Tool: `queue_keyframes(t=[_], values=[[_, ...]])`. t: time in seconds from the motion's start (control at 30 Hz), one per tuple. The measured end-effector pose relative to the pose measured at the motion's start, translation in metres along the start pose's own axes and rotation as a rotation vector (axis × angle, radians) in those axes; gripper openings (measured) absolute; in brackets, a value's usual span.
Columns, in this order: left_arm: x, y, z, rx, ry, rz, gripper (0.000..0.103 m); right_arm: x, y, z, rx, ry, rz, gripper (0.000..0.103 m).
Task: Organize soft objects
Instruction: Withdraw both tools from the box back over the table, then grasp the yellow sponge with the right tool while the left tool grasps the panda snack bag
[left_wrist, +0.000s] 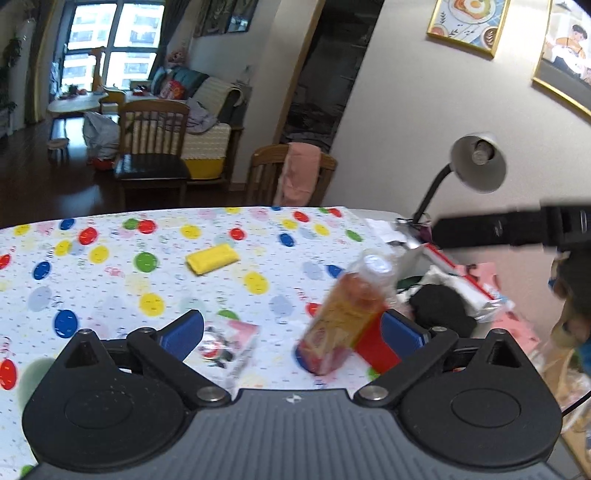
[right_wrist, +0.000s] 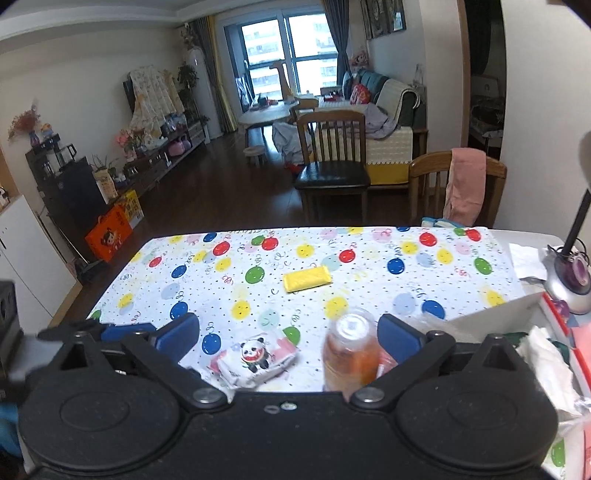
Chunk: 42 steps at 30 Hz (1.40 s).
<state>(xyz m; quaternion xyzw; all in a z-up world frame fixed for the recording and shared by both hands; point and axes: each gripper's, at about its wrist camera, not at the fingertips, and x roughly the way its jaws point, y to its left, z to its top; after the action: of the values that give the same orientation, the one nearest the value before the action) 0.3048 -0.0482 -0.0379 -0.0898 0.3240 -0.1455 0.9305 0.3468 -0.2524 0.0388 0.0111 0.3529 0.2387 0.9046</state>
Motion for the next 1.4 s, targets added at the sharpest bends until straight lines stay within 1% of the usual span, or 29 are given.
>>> queue_keyframes(t=[0.1, 0.2, 0.27, 0.33, 0.43, 0.5, 0.6, 0.67, 0.73, 0.83, 0.9, 1.07, 1.23, 1.4], values=[[0.008, 0.013, -0.007, 0.003, -0.004, 0.019, 0.103, 0.024, 0.010, 0.010, 0.015, 0.033, -0.004, 0.103], [0.020, 0.027, -0.013, -0.010, 0.010, 0.015, 0.103, 0.050, 0.018, 0.016, 0.037, 0.083, -0.005, 0.103], [0.027, 0.035, -0.018, -0.008, 0.006, 0.027, 0.103, 0.067, 0.022, 0.021, 0.046, 0.117, -0.004, 0.103], [0.035, 0.041, -0.021, -0.002, 0.007, 0.038, 0.103, 0.085, 0.026, 0.026, 0.054, 0.136, -0.022, 0.103], [0.049, 0.049, -0.026, -0.003, 0.022, 0.021, 0.103, 0.110, 0.031, 0.031, 0.076, 0.163, -0.038, 0.103], [0.058, 0.053, -0.028, 0.001, 0.035, 0.030, 0.103, 0.128, 0.032, 0.035, 0.098, 0.181, -0.050, 0.103], [0.070, 0.056, -0.031, 0.025, 0.048, 0.037, 0.103, 0.152, 0.033, 0.040, 0.117, 0.204, -0.069, 0.103], [0.077, 0.055, -0.033, 0.060, 0.061, 0.042, 0.103, 0.170, 0.033, 0.045, 0.123, 0.219, -0.084, 0.103], [0.086, 0.053, -0.035, 0.103, 0.075, 0.060, 0.103, 0.186, 0.032, 0.049, 0.132, 0.232, -0.104, 0.103], [0.096, 0.053, -0.038, 0.132, 0.084, 0.040, 0.103, 0.212, 0.028, 0.054, 0.146, 0.260, -0.132, 0.103], [0.105, 0.053, -0.039, 0.141, 0.094, 0.046, 0.103, 0.228, 0.025, 0.056, 0.159, 0.274, -0.152, 0.103], [0.128, 0.060, -0.042, 0.122, 0.142, 0.060, 0.103, 0.270, 0.010, 0.063, 0.218, 0.302, -0.206, 0.102], [0.140, 0.060, -0.046, 0.142, 0.154, 0.069, 0.103, 0.311, -0.006, 0.067, 0.278, 0.319, -0.266, 0.101], [0.150, 0.064, -0.048, 0.126, 0.171, 0.065, 0.103, 0.346, -0.022, 0.065, 0.363, 0.347, -0.299, 0.099]])
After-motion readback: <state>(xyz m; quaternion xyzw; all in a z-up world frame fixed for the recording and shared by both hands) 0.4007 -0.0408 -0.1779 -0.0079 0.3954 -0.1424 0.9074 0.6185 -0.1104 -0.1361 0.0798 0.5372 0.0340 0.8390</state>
